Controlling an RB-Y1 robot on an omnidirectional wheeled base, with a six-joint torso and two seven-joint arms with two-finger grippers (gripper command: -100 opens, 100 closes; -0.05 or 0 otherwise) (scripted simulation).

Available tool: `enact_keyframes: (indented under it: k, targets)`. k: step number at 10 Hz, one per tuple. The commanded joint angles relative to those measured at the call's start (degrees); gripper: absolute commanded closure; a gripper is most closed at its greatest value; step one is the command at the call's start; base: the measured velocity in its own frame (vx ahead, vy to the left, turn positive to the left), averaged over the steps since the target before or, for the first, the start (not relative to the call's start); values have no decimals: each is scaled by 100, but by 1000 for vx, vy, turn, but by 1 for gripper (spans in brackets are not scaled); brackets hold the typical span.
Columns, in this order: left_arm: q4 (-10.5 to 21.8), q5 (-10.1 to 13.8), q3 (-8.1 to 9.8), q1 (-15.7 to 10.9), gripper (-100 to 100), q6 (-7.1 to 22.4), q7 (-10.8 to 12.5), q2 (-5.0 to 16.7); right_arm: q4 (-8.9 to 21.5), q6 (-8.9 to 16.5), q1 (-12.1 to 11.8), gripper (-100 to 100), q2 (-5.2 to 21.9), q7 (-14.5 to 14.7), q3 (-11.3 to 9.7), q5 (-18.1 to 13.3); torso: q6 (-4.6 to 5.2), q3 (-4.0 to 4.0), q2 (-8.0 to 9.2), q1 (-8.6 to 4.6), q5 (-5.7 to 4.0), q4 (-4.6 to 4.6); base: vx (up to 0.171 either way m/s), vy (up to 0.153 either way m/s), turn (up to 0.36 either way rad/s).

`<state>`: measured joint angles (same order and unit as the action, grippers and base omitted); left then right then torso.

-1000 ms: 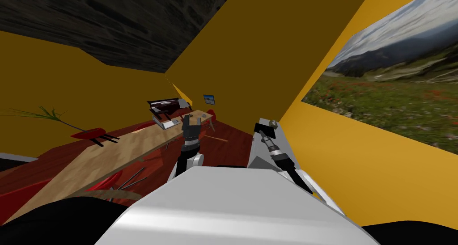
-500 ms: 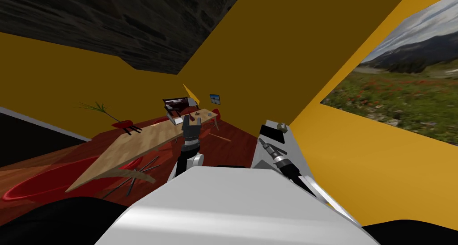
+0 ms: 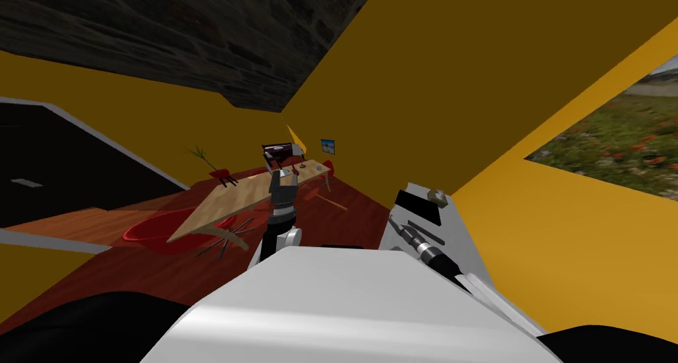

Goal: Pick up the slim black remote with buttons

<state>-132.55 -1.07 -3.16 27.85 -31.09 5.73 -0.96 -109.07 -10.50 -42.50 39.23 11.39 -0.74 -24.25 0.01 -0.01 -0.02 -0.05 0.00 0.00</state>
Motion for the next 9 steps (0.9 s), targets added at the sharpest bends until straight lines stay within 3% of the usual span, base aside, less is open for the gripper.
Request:
enact_keyframes:
  k: [1, 3, 6, 9]
  targets:
    - [0, 0, 0, 0, 0, 0, 0, 0, 163, 176, -219, -100, 264, 143, -94, -268, 0, 0, 0, 0, 0, 0, 10, -8, 378]
    - [0, 0, 0, 0, 0, 0, 0, 0, 443, 340, -470, -100, 638, 265, -189, -547, -1, -1, -2, -8, -3, 0, 13, -29, 364]
    - [0, 0, 1, 0, 0, 0, 0, 0, 578, 408, -596, -100, 844, 318, -238, -669, 1, -1, -2, -11, -3, 0, 9, -28, 145]
    - [0, 0, 1, 0, 0, 0, 0, 1, 954, 558, -968, -100, 1334, 438, -386, -969, -1, -2, -4, -17, -4, 0, 7, -50, 313]
